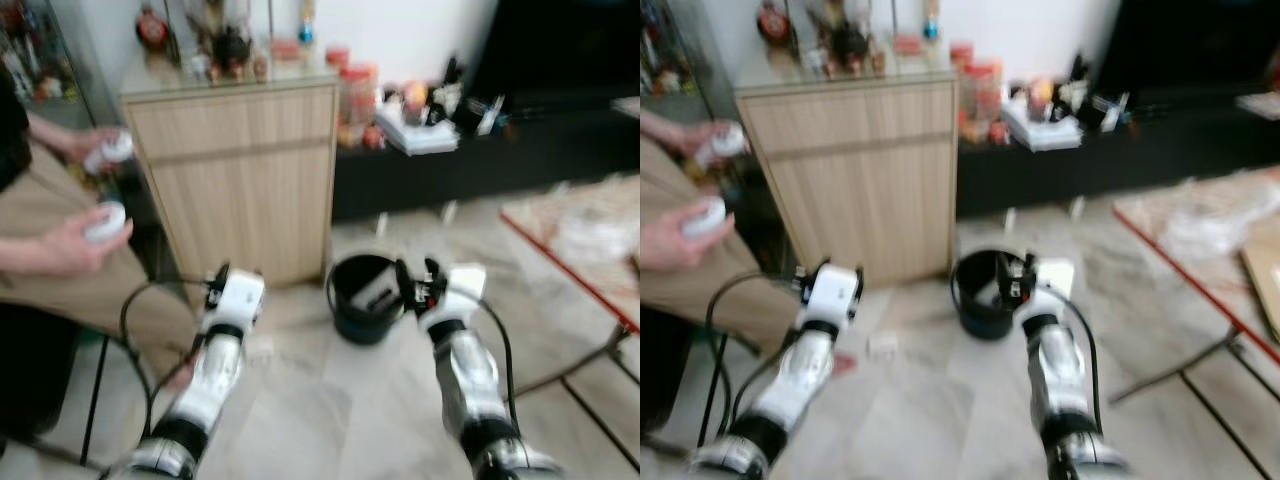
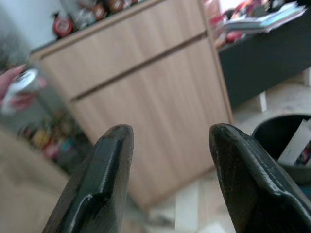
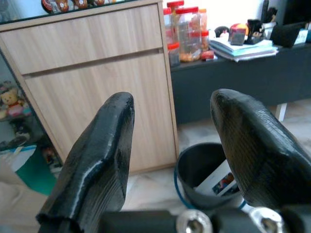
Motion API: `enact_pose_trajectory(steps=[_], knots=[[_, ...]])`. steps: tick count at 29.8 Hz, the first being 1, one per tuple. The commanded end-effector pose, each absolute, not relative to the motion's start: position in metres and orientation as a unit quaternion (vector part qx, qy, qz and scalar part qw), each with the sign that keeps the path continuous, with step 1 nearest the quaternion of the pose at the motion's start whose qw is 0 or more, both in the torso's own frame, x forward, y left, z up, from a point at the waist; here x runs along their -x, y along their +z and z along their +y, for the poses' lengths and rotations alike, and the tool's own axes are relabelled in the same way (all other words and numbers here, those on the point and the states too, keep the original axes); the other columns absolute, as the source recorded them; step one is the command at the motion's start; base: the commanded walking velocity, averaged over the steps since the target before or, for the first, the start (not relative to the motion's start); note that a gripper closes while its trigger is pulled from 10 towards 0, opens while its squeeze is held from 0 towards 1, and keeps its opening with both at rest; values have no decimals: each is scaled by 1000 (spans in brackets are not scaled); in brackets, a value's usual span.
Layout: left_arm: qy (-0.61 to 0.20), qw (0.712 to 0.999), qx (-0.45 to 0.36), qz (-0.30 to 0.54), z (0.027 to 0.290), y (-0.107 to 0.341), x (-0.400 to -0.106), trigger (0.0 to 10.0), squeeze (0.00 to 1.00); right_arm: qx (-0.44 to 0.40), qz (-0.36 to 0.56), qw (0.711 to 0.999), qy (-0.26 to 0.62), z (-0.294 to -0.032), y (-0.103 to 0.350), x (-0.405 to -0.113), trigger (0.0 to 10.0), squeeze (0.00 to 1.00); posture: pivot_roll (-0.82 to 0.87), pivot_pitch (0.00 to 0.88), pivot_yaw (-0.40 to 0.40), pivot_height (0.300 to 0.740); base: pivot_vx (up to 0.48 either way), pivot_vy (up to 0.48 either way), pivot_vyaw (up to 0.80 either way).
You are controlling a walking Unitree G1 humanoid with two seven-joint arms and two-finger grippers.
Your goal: Picking trash to rubbish bin
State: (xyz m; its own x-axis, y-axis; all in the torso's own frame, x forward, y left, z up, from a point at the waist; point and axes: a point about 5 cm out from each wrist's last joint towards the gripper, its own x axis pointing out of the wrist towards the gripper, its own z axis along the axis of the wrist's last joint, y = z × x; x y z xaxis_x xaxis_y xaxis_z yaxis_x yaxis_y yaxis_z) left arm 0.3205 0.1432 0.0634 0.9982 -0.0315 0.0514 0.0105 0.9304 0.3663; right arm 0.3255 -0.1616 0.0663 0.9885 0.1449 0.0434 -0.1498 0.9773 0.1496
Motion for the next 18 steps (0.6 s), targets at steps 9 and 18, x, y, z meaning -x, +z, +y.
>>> enact_pose_trajectory(steps=[9, 18], knots=[[-2, 973, -134, 189, 170, -4, -285, 10000, 0, -74, 137, 988, -11, -200, 16, -298, 10000, 0, 199, 0, -62, 740, 0, 0, 0], [-10, 952, -136, 274, 178, -34, -255, 10000, 0, -72, 226, 969, -68, -221, -14, -269, 10000, 0, 198, 0, -67, 740, 0, 0, 0]])
